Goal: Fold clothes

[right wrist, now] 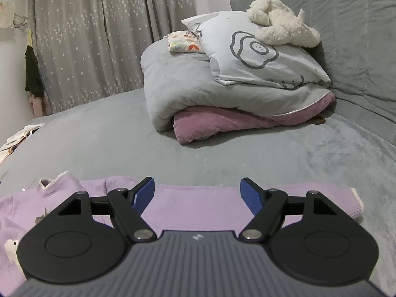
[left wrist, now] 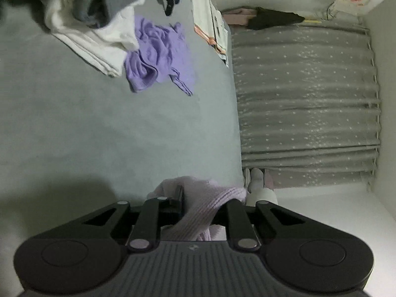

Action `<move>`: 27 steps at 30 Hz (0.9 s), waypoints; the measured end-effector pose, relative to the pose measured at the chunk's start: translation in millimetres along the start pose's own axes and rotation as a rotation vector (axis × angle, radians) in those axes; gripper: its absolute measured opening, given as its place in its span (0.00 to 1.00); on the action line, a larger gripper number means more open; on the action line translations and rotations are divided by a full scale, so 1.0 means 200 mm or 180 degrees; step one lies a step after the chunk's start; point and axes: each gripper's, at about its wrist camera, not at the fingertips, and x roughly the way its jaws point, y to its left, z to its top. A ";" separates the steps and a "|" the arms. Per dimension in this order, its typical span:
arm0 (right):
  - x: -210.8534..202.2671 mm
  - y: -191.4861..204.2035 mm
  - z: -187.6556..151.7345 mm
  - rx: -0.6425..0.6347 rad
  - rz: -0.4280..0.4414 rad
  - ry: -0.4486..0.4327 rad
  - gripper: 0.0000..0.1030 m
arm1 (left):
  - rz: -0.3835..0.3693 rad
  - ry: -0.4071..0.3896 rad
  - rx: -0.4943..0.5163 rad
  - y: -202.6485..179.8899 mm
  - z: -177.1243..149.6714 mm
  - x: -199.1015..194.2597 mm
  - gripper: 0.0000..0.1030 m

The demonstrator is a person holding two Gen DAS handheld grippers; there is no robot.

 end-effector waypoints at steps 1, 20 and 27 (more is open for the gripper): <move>0.00 0.01 0.00 -0.0005 0.0018 -0.0002 0.75 | 0.0008 -0.0026 -0.0004 0.00 0.01 0.00 0.13; 0.00 -0.11 -0.07 0.0481 0.0209 0.0286 0.75 | 0.1030 -0.0854 0.1492 -0.28 -0.21 -0.24 0.87; 0.01 -0.17 -0.10 0.0706 0.0258 0.0404 0.75 | 0.1256 0.0275 0.1292 0.00 -0.53 0.13 0.87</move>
